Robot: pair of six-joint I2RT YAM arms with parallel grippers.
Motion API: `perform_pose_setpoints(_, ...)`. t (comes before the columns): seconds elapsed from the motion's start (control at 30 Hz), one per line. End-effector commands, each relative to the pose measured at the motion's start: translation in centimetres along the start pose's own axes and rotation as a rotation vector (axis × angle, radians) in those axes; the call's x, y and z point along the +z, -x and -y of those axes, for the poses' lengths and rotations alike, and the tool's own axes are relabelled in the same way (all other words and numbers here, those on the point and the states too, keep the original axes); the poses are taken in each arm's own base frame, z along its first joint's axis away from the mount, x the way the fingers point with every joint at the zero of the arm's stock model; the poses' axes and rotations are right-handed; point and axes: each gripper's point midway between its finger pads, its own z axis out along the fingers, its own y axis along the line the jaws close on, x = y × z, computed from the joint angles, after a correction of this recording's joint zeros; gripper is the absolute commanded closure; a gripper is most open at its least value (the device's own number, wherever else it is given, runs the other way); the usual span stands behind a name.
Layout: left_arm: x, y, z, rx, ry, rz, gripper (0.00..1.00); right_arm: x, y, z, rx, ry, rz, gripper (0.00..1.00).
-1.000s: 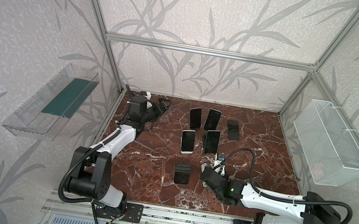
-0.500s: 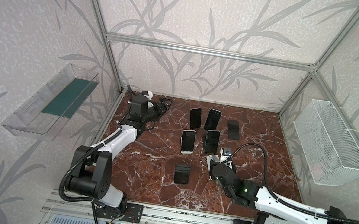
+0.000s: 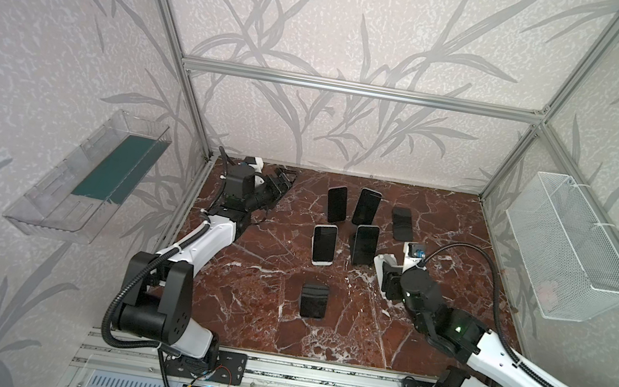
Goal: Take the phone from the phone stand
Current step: 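Lift the white stand with the right gripper and carry it toward the far corner, then lower the white stand onto the table in the far corner and open the right gripper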
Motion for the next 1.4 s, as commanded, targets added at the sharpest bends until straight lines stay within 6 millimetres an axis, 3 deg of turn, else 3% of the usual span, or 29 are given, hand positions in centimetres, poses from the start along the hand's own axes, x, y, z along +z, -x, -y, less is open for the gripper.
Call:
perform_pose_setpoints(0.0,0.3,-0.5,0.3,0.007,-0.013,-0.01,0.09,0.5,3.1,0.0,0.008,0.066,0.044,0.37)
perform_pose_setpoints(0.2,0.7,-1.3,0.1,0.008,-0.007,-0.031,0.09,1.6,6.6,2.1,0.014,0.012,0.036,0.37)
perform_pose_setpoints(0.4,1.3,-2.3,0.9,0.048,-0.019,-0.082,0.09,3.4,9.8,6.1,0.117,-0.076,0.085,0.37)
perform_pose_setpoints(0.73,1.5,-4.0,2.9,0.059,-0.077,-0.124,0.1,11.2,13.3,11.2,0.228,-0.168,0.105,0.37)
perform_pose_setpoints(0.97,1.8,-4.9,4.4,0.04,-0.145,-0.16,0.1,17.4,13.9,16.6,0.225,-0.257,0.064,0.38)
perform_pose_setpoints(1.1,1.7,-5.0,4.9,0.047,-0.165,-0.159,0.1,20.9,13.6,17.8,0.139,-0.248,0.063,0.38)
perform_pose_setpoints(1.37,2.0,-5.1,4.9,0.046,-0.18,-0.168,0.1,25.8,12.3,19.9,-0.043,-0.234,0.008,0.36)
